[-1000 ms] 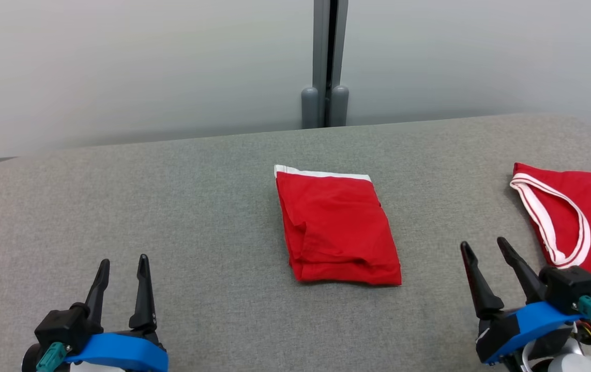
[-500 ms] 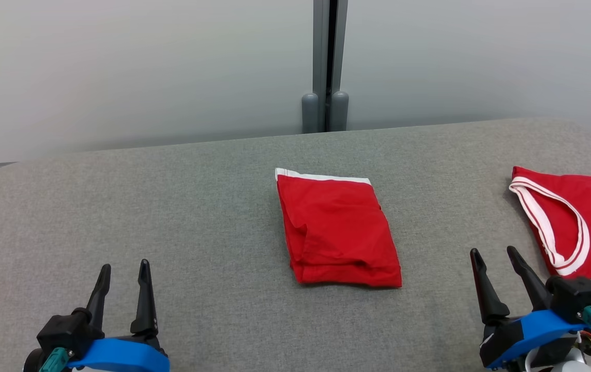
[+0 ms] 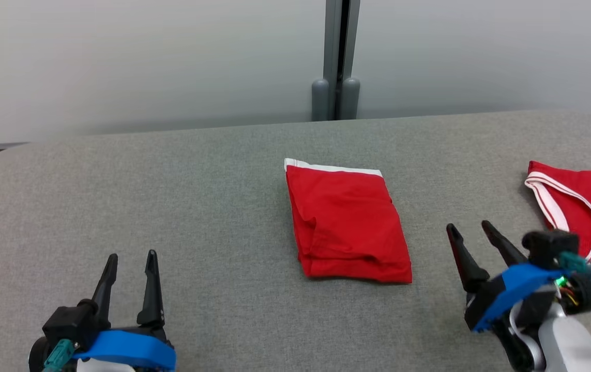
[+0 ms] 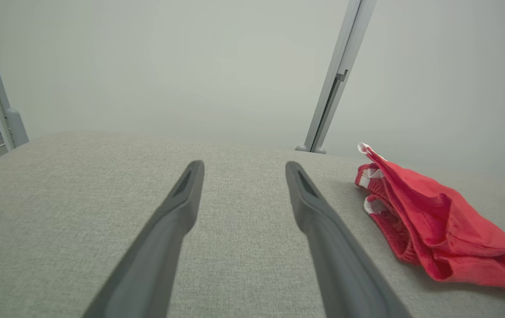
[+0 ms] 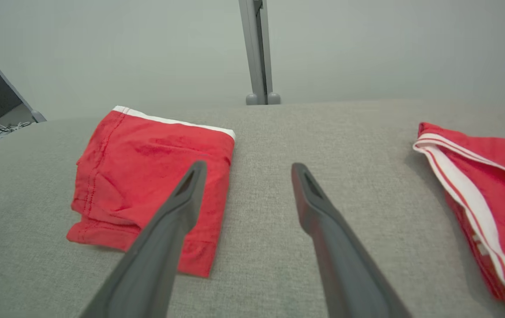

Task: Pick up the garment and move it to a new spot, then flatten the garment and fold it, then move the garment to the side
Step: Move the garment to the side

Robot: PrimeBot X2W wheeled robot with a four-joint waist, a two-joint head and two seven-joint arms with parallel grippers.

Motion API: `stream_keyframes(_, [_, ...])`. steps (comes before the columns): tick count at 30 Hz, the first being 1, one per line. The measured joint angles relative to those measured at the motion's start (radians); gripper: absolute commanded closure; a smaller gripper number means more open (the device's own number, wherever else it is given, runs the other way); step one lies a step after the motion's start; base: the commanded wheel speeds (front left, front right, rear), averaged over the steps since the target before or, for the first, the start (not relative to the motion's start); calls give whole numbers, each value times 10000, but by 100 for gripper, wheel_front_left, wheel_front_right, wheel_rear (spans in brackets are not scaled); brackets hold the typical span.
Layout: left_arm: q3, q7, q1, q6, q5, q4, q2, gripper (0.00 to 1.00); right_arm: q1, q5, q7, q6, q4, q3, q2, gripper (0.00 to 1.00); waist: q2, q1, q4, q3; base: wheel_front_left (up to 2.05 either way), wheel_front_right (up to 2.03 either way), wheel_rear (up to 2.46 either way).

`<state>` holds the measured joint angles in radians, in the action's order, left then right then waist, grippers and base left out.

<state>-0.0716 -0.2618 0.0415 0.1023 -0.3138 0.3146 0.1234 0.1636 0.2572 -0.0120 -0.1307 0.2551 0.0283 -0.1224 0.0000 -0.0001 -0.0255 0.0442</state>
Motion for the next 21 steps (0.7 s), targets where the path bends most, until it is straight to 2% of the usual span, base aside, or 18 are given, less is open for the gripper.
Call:
stream_keyframes(4, [-104,2,346,15,31,-194,23,0,1359,476,-2096,2,660,205,-35,0,0,2,145,400,0,0,0])
stream_keyframes(9, [-349,2,755,44,92,-324,31,0,3005,669,-3963,0,2288,35,8,0,0,3,578,878,0,0,0])
stream_keyframes(13, [-451,0,1049,75,127,-313,38,0,3732,416,-4596,0,3494,-180,132,0,0,3,1000,1227,0,0,0])
stream_keyframes(20, [-642,2,1339,128,130,-270,48,0,4493,431,-4587,0,4895,-355,397,0,0,3,1466,1843,0,0,0])
stream_keyframes(21, [-646,0,1372,128,130,-270,54,0,4657,443,-4625,0,5020,-313,407,50,0,2,1479,1927,0,0,0])
